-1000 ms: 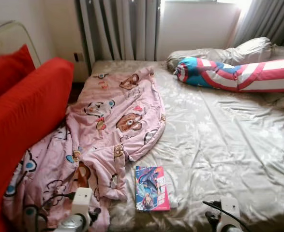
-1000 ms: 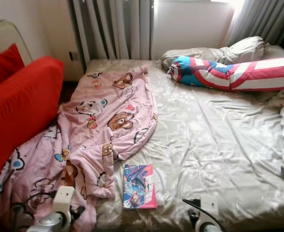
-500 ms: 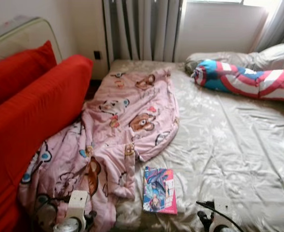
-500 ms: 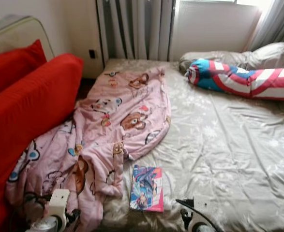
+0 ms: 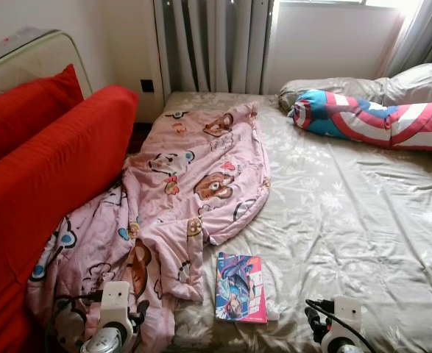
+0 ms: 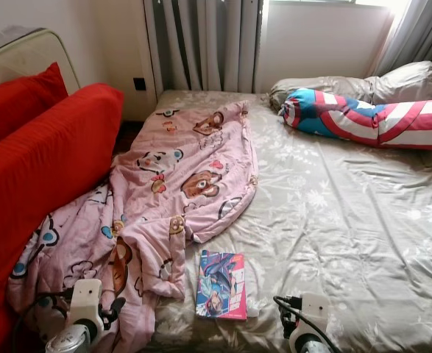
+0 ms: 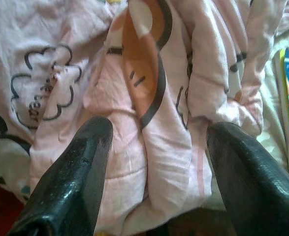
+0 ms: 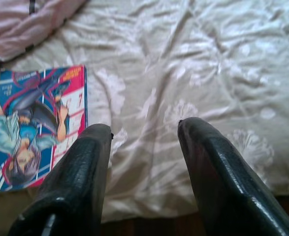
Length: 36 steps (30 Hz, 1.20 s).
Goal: Clean up the room
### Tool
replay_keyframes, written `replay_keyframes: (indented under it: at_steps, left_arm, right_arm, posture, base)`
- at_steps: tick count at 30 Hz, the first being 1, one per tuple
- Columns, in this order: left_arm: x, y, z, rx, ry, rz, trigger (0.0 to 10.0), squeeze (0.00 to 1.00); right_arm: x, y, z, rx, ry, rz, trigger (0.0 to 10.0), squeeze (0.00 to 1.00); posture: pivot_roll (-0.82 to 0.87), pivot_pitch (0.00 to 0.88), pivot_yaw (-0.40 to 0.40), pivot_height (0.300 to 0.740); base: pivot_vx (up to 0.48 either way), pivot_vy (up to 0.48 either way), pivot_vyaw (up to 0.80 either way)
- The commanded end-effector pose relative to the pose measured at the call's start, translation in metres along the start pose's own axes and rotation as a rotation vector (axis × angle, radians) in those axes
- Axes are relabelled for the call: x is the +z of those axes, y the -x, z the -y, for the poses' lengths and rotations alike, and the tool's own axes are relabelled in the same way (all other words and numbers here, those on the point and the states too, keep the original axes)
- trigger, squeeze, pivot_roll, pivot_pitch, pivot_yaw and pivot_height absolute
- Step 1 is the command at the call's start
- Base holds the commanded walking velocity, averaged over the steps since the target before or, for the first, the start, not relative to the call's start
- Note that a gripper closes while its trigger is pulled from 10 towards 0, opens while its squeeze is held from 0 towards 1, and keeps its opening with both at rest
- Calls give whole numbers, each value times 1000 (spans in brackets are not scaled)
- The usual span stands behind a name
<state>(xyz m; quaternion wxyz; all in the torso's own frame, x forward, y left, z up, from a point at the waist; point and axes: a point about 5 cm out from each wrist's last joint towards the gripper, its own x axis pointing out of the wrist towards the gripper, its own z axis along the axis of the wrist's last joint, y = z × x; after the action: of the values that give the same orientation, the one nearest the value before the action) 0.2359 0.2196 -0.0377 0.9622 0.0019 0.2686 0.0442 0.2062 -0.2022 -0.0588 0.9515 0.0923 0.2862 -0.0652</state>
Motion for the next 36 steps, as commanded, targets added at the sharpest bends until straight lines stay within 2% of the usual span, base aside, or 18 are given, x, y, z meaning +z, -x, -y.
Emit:
replay_keyframes:
  at_steps: [1,2,3,5,14,19,23,25,34,35,36]
  left_arm:
    - [23,-8,1,-7,7,77,10000,0]
    - [67,-22,5,-19,4,190,10000,0]
    - [85,-26,7,-25,0,238,10000,0]
    - [98,-28,10,-32,-23,281,10000,0]
    - [101,-25,12,-59,-7,338,10000,0]
    - [105,-21,5,-68,-15,405,10000,0]
    - [102,-20,2,-65,-23,401,10000,0]
    - [100,-20,0,-50,0,394,10000,0]
    - [104,-21,1,-73,4,392,10000,0]
    - [107,-22,-3,-49,58,400,10000,0]
    - [107,-22,-3,-49,58,400,10000,0]
  right_arm:
    - [46,-19,-13,17,17,141,10000,0]
    - [105,-35,-34,51,43,289,10000,0]
    - [118,-37,-38,56,43,326,10000,0]
    - [120,-36,-37,48,37,344,10000,0]
    - [117,-36,-32,21,28,332,10000,0]
    - [118,-34,-34,30,40,378,10000,0]
    - [117,-33,-34,31,33,377,10000,0]
    - [116,-34,-35,33,34,373,10000,0]
    - [119,-35,-33,12,48,361,10000,0]
    - [115,-36,-33,9,68,330,10000,0]
    - [115,-36,-33,9,68,330,10000,0]
  posture:
    - [-31,0,-22,740]
    - [-29,0,-26,740]
    - [-29,0,-26,740]
    - [-28,0,-31,740]
    - [-29,0,-28,740]
    - [-31,0,-38,740]
    - [-25,0,-38,740]
    - [-22,0,-42,740]
    - [-29,0,-39,740]
    - [-31,0,-45,740]
    - [-31,0,-45,740]
  base:
    - [0,0,0]
    - [0,0,0]
    - [0,0,0]
    - [0,0,0]
    - [0,0,0]
    - [0,0,0]
    - [0,0,0]
    - [0,0,0]
    - [0,0,0]
    - [0,0,0]
    - [0,0,0]
